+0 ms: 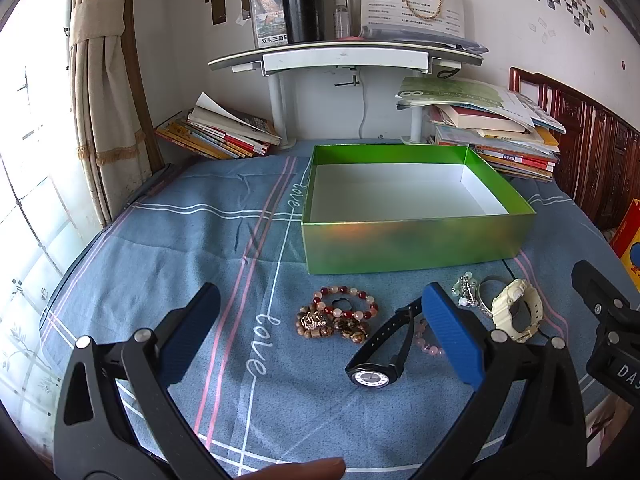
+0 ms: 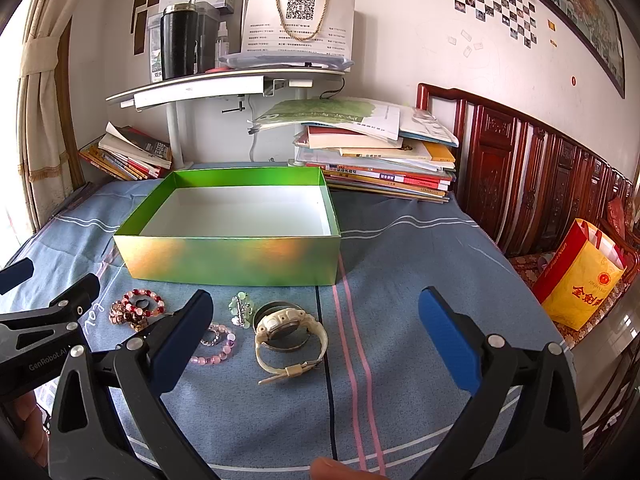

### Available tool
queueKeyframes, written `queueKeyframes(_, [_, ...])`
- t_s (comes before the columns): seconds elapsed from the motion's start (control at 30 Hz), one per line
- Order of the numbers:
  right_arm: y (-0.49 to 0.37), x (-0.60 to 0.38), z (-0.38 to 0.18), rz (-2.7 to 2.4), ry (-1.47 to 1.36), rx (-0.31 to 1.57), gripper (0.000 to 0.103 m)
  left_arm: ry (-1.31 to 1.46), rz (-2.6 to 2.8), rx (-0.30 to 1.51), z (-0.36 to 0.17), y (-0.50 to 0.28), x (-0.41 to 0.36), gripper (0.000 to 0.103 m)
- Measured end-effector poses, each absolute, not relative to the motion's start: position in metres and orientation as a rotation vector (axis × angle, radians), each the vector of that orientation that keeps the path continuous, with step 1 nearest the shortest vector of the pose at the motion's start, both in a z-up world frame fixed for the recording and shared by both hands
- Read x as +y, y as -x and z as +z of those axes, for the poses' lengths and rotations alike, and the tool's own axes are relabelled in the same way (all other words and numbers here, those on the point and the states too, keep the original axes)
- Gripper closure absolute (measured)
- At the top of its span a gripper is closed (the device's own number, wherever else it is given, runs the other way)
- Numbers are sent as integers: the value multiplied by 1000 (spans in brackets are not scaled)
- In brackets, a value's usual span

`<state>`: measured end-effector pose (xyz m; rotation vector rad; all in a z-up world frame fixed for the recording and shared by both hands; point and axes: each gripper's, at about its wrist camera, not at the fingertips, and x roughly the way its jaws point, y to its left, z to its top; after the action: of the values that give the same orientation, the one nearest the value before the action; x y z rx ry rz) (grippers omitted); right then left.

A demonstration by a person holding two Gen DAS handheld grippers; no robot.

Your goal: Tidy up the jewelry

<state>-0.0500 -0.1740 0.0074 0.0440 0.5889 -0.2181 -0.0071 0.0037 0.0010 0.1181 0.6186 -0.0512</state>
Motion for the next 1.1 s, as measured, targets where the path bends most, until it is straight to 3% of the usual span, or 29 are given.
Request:
queueKeyframes(0.57, [50, -172, 6, -218, -46, 594, 2, -117, -51, 642, -2, 5, 6, 3])
queueKeyframes(0.9, [23, -187, -25, -199, -56, 811, 3, -120, -92, 838, -35, -24, 4, 4])
queueKeyframes(1.03, [15, -193, -34, -162, -117, 863, 19, -105, -165, 910, -49, -29, -3, 18])
queueKeyframes(1.1, [8, -196, -40, -126, -146, 895, 25, -104, -202, 926, -52, -30, -7, 20])
